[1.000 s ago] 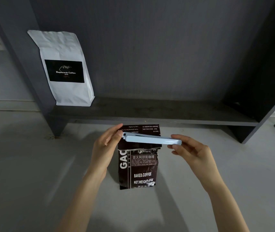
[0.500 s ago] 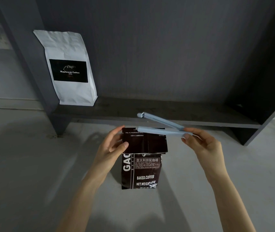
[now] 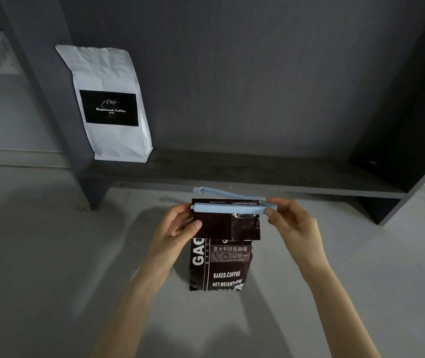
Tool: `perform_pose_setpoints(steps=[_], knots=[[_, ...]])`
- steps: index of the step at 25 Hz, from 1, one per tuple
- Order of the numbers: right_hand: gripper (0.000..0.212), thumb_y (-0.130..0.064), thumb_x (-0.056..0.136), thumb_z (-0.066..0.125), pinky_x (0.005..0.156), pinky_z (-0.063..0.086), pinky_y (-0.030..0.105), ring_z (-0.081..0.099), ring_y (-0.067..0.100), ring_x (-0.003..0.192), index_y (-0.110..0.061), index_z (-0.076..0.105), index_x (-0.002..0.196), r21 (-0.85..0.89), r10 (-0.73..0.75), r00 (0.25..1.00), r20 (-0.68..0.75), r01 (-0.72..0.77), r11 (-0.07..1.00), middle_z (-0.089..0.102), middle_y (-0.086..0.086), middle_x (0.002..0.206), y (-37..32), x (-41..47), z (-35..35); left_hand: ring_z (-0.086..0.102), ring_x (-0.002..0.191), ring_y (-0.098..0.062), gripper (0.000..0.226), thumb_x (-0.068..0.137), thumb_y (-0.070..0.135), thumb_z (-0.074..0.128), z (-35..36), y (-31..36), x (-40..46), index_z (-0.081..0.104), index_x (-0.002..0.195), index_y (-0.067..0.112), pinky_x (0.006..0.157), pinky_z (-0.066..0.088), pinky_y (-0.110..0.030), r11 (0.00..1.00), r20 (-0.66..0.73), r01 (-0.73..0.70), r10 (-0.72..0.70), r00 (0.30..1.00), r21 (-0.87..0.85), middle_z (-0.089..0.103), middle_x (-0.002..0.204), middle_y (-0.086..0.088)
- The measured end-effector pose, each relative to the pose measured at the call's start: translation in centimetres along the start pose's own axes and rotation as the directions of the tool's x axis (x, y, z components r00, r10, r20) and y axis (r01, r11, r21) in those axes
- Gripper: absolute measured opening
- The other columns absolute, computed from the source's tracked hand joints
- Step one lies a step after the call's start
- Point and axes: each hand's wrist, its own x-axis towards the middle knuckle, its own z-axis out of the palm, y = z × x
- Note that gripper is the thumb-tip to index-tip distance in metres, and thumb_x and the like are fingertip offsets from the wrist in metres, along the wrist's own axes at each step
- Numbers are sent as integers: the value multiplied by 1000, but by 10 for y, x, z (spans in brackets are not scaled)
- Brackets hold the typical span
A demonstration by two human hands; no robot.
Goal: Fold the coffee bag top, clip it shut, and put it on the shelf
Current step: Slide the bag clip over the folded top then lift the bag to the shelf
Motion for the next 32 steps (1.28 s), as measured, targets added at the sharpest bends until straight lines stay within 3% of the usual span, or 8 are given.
perform_pose_setpoints(steps=[3,6,13,18,27,32], knots=[[19,-10,82,59,69,51,14,59,-4,67,-24,61,95,62,35,999,13,-35,997,61,-3,76,4,4,5,63,89,5,26,79,10,60,0,-3,-1,58,95,30,68,46,-4,999,-13,26,-27,1000,-25,72,89,15],[16,-9,83,57,67,52,11,62,-4,69,-23,62,91,132,47,998,36,-52,990,64,-4,77,6,4,13,64,90,4,24,79,13,60,0,-5,-3,58,99,26,68,46,-5,998,-13,42,-42,999,-40,70,95,13],[16,-9,84,56,61,51,8,65,-4,68,-23,62,87,204,60,998,11,-61,977,66,-4,79,7,-1,20,63,88,5,22,79,15,60,0,-8,-2,62,97,27,70,46,-6,999,-31,50,-51,998,-15,73,86,19],[18,-9,84,56,61,50,7,63,-5,65,-25,62,84,210,58,998,-20,-52,976,66,-5,77,8,-2,25,63,82,8,20,80,13,60,1,-7,-3,62,93,27,66,44,-2,1000,-42,24,-24,999,0,72,80,25],[19,-7,84,56,56,46,5,61,-8,61,-25,59,81,179,18,1000,-17,-14,984,64,-4,73,8,-2,25,64,79,8,22,80,9,60,3,-5,-4,63,88,30,66,44,-2,1000,-74,1,-1,997,1,73,77,22],[10,-7,85,55,55,45,4,58,-8,57,-14,60,90,172,5,998,-68,7,985,61,-4,70,12,-5,29,63,81,9,21,80,13,60,4,-3,-4,61,90,31,66,45,-3,1000,-72,10,-8,997,25,68,91,14]])
